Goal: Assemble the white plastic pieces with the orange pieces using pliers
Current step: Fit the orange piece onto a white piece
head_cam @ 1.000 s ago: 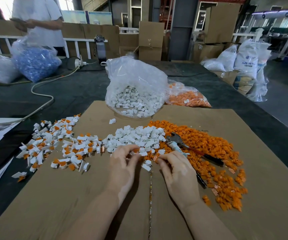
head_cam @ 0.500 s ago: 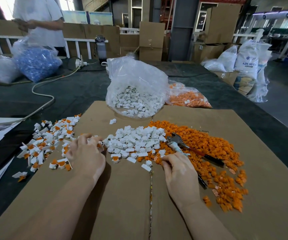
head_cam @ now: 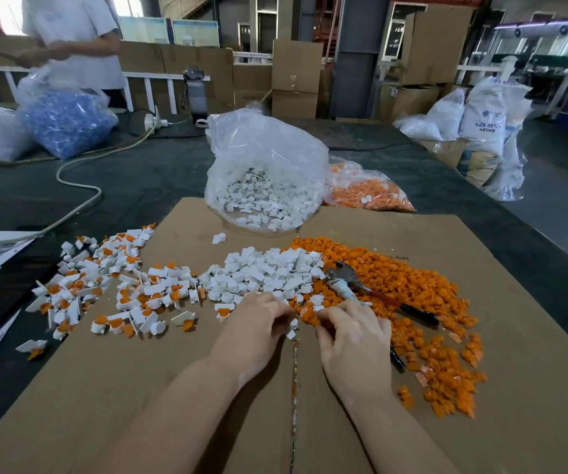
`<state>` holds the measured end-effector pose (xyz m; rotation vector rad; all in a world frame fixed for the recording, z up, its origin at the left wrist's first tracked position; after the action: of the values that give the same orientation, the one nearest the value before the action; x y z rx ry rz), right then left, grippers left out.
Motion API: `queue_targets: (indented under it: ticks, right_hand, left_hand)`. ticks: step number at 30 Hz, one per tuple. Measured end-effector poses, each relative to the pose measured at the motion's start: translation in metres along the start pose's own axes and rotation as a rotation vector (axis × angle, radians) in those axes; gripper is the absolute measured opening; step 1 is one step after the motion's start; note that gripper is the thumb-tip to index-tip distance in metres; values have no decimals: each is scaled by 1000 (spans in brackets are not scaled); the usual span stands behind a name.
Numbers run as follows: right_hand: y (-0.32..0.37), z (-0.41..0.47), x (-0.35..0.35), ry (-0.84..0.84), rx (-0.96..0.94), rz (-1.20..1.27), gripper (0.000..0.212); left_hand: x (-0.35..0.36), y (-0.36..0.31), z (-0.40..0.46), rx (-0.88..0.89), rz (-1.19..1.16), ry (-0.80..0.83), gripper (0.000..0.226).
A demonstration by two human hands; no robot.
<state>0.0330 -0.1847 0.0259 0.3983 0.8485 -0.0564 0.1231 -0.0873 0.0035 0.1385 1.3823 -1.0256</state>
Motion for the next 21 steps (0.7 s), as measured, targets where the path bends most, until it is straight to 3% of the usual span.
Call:
queue_targets:
  ticks: [4, 7, 13, 21]
  right_hand:
    - [0, 0, 1, 11, -7, 3, 22]
    - [6, 1, -2, -15, -56, 58, 25]
    - [7, 0, -5, -23, -54, 143, 22]
    - [5, 1, -5, -3, -46, 200, 25]
  left_hand:
    - [0, 2, -1, -24, -40, -12, 19]
    - [-2, 10, -3, -132, -265, -62, 10]
    - [10, 4, -7, -252, -674, -70, 33]
    - [10, -5, -12, -199, -614, -85, 28]
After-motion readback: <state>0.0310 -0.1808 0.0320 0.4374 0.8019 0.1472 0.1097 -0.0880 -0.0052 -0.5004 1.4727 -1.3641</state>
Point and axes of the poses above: each hand's wrist, its own z-axis towards the middle knuckle, its own x-axis out of the palm, y = z × x, the point moved 10 cm from there along z, towards the middle knuckle, and after that the axes turned 2 degrees about -z, right-handed, at the moved point
